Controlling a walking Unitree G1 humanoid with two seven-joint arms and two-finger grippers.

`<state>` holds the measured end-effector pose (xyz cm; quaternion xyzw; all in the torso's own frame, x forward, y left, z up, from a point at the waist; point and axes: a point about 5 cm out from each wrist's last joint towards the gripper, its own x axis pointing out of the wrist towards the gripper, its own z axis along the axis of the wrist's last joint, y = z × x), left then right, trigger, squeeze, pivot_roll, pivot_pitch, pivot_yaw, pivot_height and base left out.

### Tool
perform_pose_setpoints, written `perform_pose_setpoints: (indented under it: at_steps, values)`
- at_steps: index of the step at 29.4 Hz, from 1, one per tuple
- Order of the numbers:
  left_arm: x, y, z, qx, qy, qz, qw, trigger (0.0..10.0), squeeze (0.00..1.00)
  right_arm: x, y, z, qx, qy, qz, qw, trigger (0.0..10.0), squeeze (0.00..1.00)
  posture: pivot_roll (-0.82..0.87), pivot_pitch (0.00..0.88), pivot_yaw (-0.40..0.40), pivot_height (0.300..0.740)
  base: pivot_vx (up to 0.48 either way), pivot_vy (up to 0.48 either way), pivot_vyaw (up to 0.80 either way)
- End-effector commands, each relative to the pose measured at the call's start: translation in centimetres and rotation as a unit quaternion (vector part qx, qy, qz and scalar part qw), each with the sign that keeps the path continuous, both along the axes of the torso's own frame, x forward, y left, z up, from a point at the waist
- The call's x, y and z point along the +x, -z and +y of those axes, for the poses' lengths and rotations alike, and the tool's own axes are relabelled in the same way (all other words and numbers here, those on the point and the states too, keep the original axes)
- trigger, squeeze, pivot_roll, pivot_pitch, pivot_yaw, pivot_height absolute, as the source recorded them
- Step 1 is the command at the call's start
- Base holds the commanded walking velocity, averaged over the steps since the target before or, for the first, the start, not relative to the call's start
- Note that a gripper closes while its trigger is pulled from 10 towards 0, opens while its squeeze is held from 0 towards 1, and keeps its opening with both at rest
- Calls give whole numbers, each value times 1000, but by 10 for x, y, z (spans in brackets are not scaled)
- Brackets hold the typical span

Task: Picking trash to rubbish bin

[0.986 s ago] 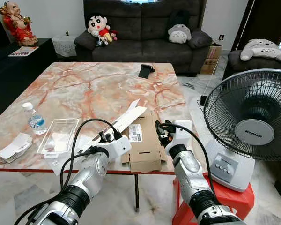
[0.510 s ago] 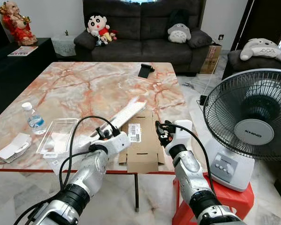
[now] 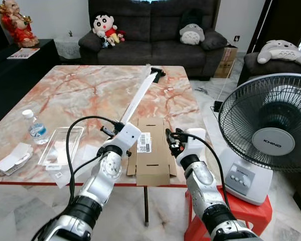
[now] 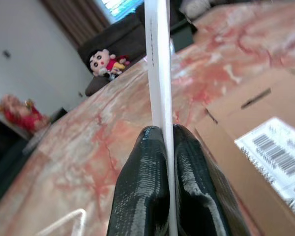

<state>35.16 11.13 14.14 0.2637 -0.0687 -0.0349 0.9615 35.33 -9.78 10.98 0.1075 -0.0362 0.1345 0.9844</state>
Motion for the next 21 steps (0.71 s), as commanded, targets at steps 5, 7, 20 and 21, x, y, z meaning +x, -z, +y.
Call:
perform_pose_setpoints:
  at_steps: [5, 7, 20, 21]
  values:
    - [-1, -17, 13, -84, -23, -56, 995, 10000, 0, 6, -20, -9, 7, 21, -46, 999, 10000, 0, -21, 0, -10, 740, 0, 0, 0]
    - [-1, -17, 16, -99, -29, -58, 993, 10000, 0, 6, -21, -9, 4, 20, -48, 999, 10000, 0, -24, 0, -9, 740, 0, 0, 0]
    - [-7, -29, 19, -144, -8, -119, 982, 10000, 0, 11, -40, -17, 13, 39, -88, 995, 10000, 0, -23, 0, -9, 740, 0, 0, 0]
    - [-7, -29, 20, -144, -8, -119, 982, 10000, 0, 11, -40, -17, 13, 39, -88, 995, 10000, 0, -23, 0, -9, 740, 0, 0, 0]
